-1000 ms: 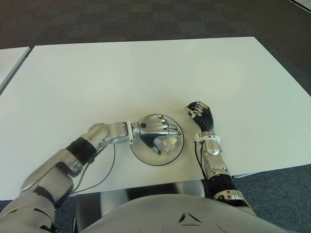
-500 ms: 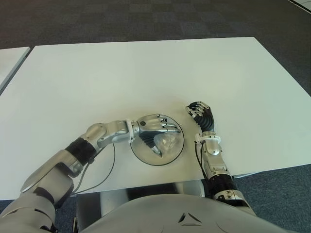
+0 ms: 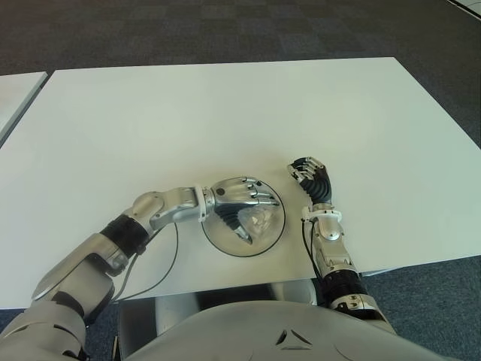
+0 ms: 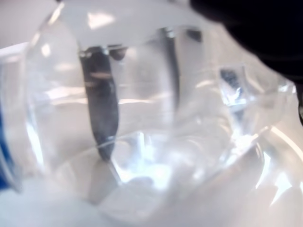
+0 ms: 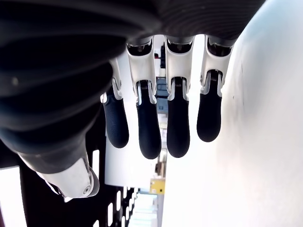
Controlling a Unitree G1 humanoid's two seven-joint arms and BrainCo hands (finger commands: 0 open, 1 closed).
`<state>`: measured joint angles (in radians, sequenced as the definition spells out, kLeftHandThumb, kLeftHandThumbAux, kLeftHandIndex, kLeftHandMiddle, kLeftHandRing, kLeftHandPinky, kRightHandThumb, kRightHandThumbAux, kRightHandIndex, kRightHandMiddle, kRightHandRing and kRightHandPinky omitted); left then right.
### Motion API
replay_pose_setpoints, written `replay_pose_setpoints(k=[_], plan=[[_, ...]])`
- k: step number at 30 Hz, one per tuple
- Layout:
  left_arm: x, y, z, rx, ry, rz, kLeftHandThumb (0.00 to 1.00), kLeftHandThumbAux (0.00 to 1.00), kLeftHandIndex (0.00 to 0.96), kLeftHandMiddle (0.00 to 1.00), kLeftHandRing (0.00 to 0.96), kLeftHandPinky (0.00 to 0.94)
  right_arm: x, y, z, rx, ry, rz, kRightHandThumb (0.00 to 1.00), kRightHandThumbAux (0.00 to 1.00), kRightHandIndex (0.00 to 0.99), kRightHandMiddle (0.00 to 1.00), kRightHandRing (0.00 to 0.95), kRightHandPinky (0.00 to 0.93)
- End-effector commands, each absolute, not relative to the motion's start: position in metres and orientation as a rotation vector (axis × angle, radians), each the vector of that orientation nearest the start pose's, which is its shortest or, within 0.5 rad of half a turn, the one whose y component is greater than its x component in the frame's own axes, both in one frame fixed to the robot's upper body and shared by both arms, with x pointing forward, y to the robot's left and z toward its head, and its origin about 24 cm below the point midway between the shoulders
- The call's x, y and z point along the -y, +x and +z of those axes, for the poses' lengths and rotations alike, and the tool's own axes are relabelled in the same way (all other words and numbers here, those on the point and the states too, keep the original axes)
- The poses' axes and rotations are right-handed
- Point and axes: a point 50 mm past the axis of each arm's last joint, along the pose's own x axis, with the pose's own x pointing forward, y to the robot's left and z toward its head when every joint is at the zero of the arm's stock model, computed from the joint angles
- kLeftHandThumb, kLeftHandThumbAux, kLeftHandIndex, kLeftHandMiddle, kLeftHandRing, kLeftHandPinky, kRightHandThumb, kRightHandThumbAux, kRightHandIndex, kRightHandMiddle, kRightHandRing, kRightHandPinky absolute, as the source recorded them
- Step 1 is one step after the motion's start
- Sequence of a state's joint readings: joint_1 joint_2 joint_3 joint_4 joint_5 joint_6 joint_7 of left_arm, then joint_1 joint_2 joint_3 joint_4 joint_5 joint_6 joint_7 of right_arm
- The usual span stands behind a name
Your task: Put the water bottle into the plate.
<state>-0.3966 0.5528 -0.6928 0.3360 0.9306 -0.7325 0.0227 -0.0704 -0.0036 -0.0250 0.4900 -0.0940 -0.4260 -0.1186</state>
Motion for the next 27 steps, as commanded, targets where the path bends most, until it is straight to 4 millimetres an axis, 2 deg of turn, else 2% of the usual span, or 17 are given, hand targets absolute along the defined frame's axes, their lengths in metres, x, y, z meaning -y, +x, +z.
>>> replay_pose_setpoints(k=[1,14,19,27], plan=[[-0.093,0.234,0.016,0.667,1.376,-1.188,0.077,0.283,0.000,0.000,0.000,0.000,0.153,0.249,-0.015,-0.013,-0.088,-0.096,0.704,0.732,0.426,0.483,0.478,0.474],[-0.089,0.232,0.026,0.773,1.380,-1.082,0.083,0.252,0.000,0.000,0.000,0.000,0.154,0.249,-0.015,-0.010,-0.105,-0.096,0.703,0.734,0.425,0.472,0.466,0.476],[-0.087,0.233,0.032,0.877,1.364,-0.960,0.088,0.239,0.000,0.000,0.000,0.000,0.154,0.249,-0.015,-0.010,-0.103,-0.095,0.704,0.734,0.425,0.471,0.467,0.477],[-0.087,0.235,0.035,0.951,1.292,-0.848,0.117,0.231,0.000,0.000,0.000,0.000,0.154,0.249,-0.015,-0.013,-0.102,-0.099,0.707,0.734,0.423,0.469,0.462,0.466]])
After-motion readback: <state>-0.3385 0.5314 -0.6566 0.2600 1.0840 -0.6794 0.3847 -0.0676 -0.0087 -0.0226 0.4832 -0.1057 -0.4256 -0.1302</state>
